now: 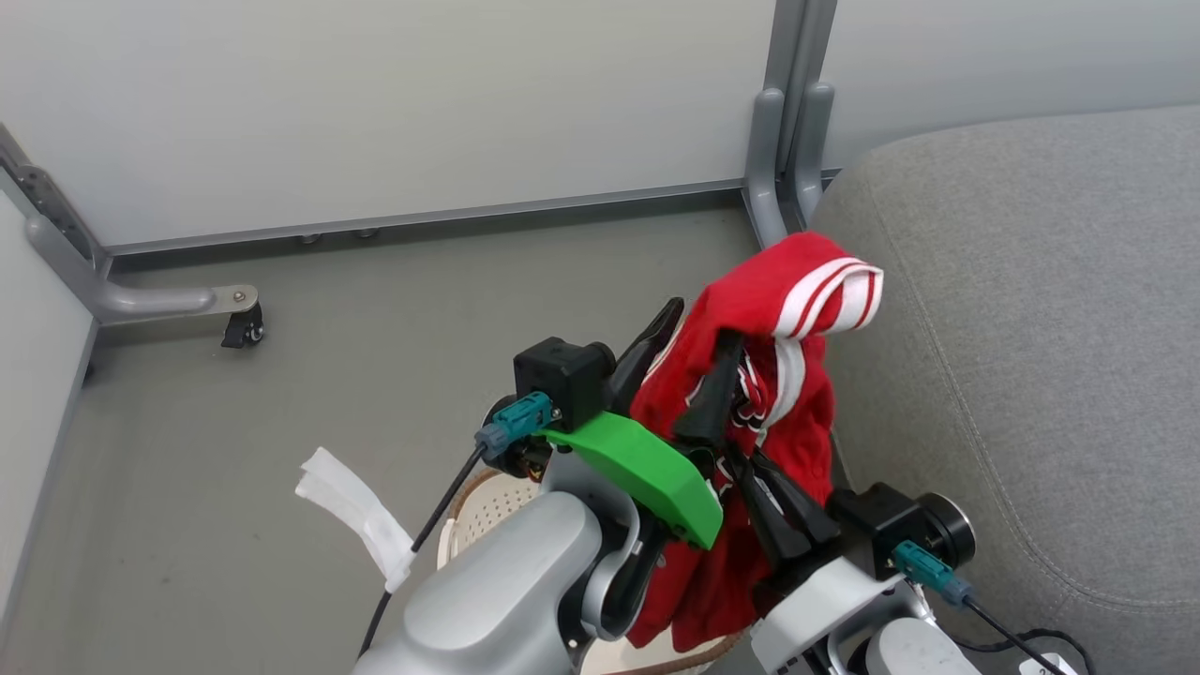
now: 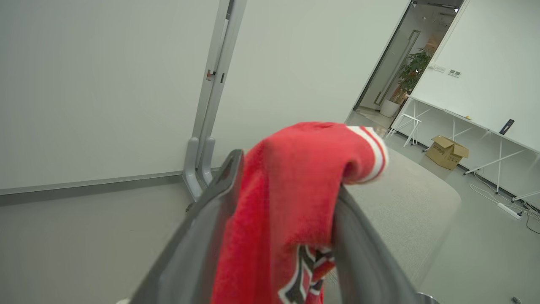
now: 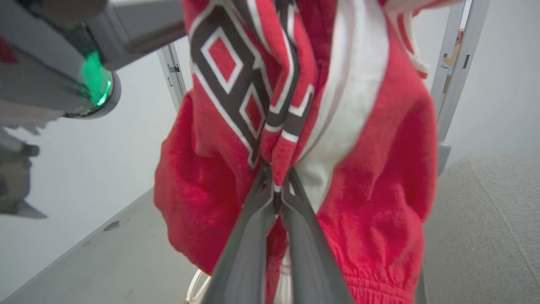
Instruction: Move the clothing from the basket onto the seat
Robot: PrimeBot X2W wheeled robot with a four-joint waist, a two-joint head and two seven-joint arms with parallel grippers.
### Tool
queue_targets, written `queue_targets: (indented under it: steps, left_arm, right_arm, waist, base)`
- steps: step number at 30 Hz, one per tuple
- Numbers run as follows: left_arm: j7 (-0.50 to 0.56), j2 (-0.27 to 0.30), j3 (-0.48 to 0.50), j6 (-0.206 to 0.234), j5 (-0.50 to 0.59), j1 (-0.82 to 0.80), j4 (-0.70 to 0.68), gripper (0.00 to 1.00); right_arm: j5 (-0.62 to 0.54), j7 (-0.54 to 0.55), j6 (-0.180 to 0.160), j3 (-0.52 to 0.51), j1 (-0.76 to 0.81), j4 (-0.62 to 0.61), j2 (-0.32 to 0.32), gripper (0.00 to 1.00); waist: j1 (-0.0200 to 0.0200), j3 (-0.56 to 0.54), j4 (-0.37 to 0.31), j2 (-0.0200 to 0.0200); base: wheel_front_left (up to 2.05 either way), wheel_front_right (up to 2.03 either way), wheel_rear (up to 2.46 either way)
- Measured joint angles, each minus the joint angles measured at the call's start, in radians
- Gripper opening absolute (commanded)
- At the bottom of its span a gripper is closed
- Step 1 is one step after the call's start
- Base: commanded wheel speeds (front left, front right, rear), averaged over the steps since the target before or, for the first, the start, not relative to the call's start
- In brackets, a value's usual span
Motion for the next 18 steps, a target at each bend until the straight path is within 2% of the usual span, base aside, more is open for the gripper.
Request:
queue_targets:
  steps: [18]
  left_arm:
    - [0.0,0.0,-0.011,0.0,-0.01,-0.004,0.017,1.0]
  right_arm:
    - [0.007,0.0,0.0,-0.02,0.007,-0.005,0.0,0.0]
  waist:
    - [0.0,0.001,-0.002,0.0]
  base:
    - [0.0,0.0,0.0]
